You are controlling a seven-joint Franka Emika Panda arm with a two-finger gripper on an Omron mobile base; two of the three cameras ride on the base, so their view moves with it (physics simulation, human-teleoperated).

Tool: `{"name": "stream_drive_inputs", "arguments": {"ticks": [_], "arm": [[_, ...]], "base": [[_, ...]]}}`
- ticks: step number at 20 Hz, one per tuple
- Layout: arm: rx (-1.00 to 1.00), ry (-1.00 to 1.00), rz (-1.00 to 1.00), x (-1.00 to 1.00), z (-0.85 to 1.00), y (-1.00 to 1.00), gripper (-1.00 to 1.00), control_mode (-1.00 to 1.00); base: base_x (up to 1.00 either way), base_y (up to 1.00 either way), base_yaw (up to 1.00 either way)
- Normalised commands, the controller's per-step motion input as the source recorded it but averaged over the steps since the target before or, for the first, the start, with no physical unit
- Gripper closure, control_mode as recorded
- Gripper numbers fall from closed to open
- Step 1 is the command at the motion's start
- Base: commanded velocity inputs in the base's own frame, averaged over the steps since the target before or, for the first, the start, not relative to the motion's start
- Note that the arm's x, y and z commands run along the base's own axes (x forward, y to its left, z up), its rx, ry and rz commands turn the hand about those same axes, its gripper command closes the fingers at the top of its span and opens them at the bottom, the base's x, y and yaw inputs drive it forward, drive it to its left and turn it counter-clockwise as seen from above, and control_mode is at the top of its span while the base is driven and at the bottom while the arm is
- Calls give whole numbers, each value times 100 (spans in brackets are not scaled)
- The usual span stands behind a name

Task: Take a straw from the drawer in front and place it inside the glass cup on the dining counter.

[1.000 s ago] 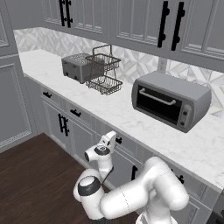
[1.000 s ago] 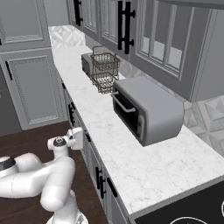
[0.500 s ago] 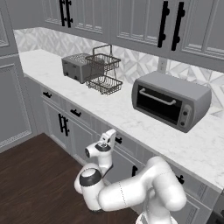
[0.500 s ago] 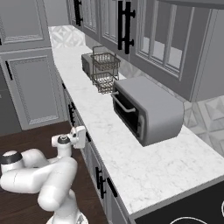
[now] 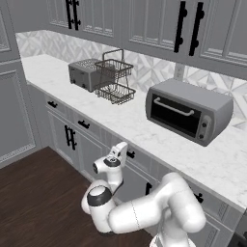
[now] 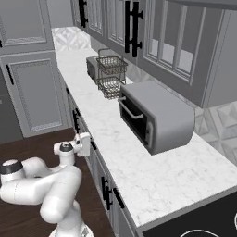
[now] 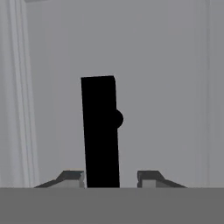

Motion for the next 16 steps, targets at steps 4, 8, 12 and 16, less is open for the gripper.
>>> {"name": "stream_drive_inputs", "arguments": {"ticks": [4, 8, 12, 16], "arm": [[-5, -9, -2, -47, 0, 4, 100, -100], [-1, -7, -3, -79, 0, 35, 100, -100], [0, 0, 0, -85, 0, 72, 100, -100], [0, 0, 0, -75, 0, 93, 100, -100]], "base": [[0, 0, 0], [0, 0, 0], [0, 0, 0], [0, 0, 0]]}}
